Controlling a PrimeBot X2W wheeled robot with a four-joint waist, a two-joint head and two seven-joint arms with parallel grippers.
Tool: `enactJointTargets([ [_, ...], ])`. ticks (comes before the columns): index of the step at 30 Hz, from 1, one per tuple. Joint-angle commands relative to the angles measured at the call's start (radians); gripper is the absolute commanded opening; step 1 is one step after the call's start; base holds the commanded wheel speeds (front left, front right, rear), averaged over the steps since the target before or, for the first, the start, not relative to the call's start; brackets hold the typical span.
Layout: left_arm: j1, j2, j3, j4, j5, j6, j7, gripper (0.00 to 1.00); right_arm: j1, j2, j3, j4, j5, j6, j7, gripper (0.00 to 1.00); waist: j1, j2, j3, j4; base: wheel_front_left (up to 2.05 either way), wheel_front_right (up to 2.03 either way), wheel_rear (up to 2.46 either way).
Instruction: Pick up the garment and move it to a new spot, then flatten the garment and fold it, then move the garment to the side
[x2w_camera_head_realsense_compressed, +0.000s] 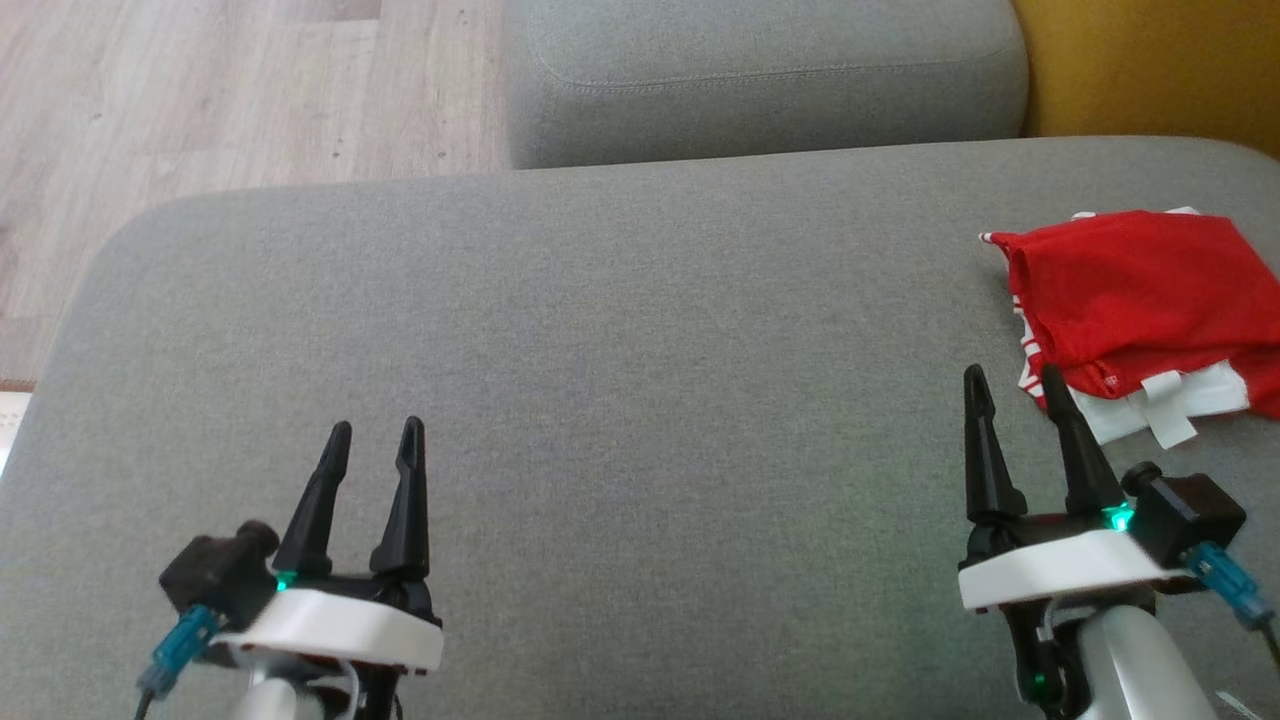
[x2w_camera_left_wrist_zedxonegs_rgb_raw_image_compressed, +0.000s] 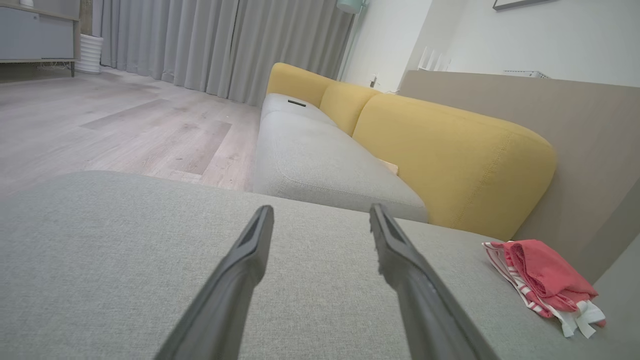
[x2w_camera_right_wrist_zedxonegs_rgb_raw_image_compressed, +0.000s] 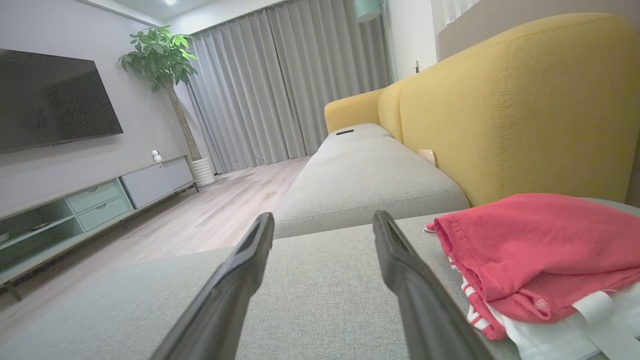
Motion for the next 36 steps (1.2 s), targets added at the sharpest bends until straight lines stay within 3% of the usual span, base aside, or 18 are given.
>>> enactJointTargets([
  [1,-0.034,0.002,0.038,-0.027,-0.008,0.009,-0.006,1.0,-0.032,0.0,0.025,-0.041,0.005,-0.001,-0.011,1.0,0.0001,-0.0001,0.0,0.0,0.0,0.0,0.0],
  [25,-0.033,0.002,0.056,-0.021,-0.038,0.024,-0.006,1.0,-0.059,0.0,0.031,-0.02,-0.008,-0.001,-0.011,1.0,0.0001,-0.0001,-0.002,0.01,0.0,0.0,0.0],
  [26,0.002,0.0,0.022,0.008,-0.039,0.017,0.0,0.0,-0.003,0.0,0.004,0.009,-0.001,0.0,0.0,0.0,0.0001,-0.0001,-0.002,0.01,0.0,0.0,0.0],
  [36,0.01,0.001,0.03,0.062,-0.113,0.013,0.02,0.0,0.014,-0.001,-0.004,0.048,0.081,0.0,0.02,0.0,0.0001,-0.0001,0.0,0.009,0.0,0.0,0.0],
])
